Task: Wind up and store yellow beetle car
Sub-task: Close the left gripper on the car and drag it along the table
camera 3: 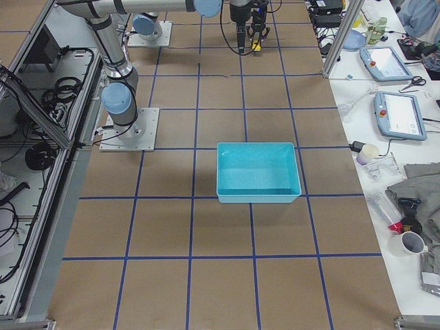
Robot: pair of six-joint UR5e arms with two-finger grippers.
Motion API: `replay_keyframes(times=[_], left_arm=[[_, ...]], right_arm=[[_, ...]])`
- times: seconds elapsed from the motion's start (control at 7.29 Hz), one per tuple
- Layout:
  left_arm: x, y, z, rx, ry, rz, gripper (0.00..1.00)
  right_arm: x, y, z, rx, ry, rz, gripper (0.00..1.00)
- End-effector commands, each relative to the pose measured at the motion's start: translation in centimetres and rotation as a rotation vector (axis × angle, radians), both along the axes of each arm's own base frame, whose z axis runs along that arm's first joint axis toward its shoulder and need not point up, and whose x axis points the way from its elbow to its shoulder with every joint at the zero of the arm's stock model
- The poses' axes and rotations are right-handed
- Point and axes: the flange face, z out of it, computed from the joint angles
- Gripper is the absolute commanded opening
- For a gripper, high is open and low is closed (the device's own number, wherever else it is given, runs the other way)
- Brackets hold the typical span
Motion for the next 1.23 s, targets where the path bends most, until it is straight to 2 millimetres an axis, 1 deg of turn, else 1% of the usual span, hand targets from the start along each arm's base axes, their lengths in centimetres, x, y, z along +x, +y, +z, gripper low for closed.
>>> replay_keyframes(times=[0.0, 0.14, 0.41, 0.55, 0.96, 1.1], left_arm=[[0.6, 0.0, -0.3, 0.005, -0.032, -0.003, 0.00], [1.2, 0.0, -0.4, 0.005, -0.043, -0.009, 0.00], [1.7, 0.0, -0.4, 0.018, -0.043, -0.010, 0.00], [2.5, 0.1, -0.8, 0.015, -0.055, -0.039, 0.00], [5.1, -0.2, -0.8, 0.025, -0.067, -0.014, 0.00], [6.1, -0.2, -0.7, 0.027, -0.103, -0.015, 0.00]], right_arm=[[0.0, 0.0, 0.0, 0.001, 0.000, -0.001, 1.00], [0.0, 0.0, 0.0, 0.001, 0.000, 0.001, 1.00], [0.0, 0.0, 0.0, 0.001, 0.000, 0.001, 1.00], [0.0, 0.0, 0.0, 0.003, 0.000, 0.001, 1.00], [0.0, 0.0, 0.0, 0.003, 0.000, 0.001, 1.00], [0.0, 0.0, 0.0, 0.003, 0.000, -0.001, 1.00]])
